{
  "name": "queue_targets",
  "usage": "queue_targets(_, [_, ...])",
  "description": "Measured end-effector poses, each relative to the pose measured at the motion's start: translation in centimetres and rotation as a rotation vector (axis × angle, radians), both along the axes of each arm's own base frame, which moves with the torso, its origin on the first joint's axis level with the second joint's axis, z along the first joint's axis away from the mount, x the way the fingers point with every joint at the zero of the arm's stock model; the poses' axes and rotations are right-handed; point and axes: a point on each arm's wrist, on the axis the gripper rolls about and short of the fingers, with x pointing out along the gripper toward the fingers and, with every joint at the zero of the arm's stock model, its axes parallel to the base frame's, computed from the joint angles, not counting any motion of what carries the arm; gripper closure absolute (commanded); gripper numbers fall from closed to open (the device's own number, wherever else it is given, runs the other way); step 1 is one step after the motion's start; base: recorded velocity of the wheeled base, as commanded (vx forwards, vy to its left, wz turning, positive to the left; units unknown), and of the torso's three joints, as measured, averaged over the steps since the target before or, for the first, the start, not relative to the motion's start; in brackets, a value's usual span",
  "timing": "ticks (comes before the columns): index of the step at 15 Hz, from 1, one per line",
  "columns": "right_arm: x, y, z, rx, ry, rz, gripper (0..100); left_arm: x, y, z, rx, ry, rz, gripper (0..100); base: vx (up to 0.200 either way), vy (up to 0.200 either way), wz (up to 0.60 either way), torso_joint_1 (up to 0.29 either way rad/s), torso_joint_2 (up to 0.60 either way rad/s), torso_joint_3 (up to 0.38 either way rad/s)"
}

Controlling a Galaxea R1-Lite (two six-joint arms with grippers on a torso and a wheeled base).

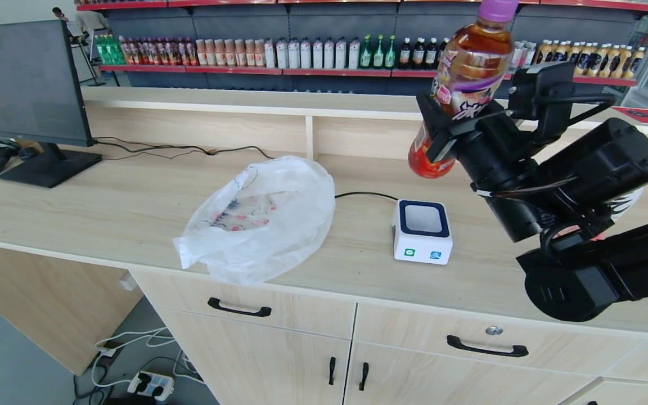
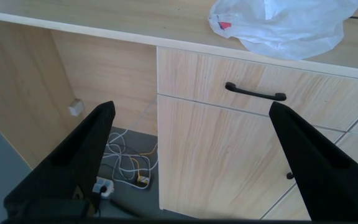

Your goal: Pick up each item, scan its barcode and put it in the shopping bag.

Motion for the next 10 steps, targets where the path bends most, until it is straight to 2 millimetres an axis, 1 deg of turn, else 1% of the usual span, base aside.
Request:
queue_targets(3, [-1.0,-0.3,1.2,0.097,0.005,0.047,100,0.0,0.0,0.0,0.0,0.0,0.001,0,0.0,0.0,0.0,0.0,0.0,0.0])
queue_targets(4, [-1.5,-0.7,1.1,0.138,0.033,0.035,100,0.0,0.0,0.0,-0.001,0.0,0.0,0,0.0,0.0,0.0,0.0,0.0,0.0])
queue_targets(6, [-2.6,-1.5,0.6,0.186,0.089,0.001,100,0.0,0.0,0.0,-0.002,0.0,0.0,0,0.0,0.0,0.0,0.0,0.0,0.0])
queue_targets(8, [-3.8,-2.1,0.2,0.192,0.117,0.002,100,0.0,0.0,0.0,-0.003,0.0,0.0,0,0.0,0.0,0.0,0.0,0.0,0.0])
queue_targets(10, [-4.9,-2.9,-0.9,0.189,0.172,-0.001,100,0.0,0.0,0.0,-0.003,0.0,0.0,0,0.0,0.0,0.0,0.0,0.0,0.0])
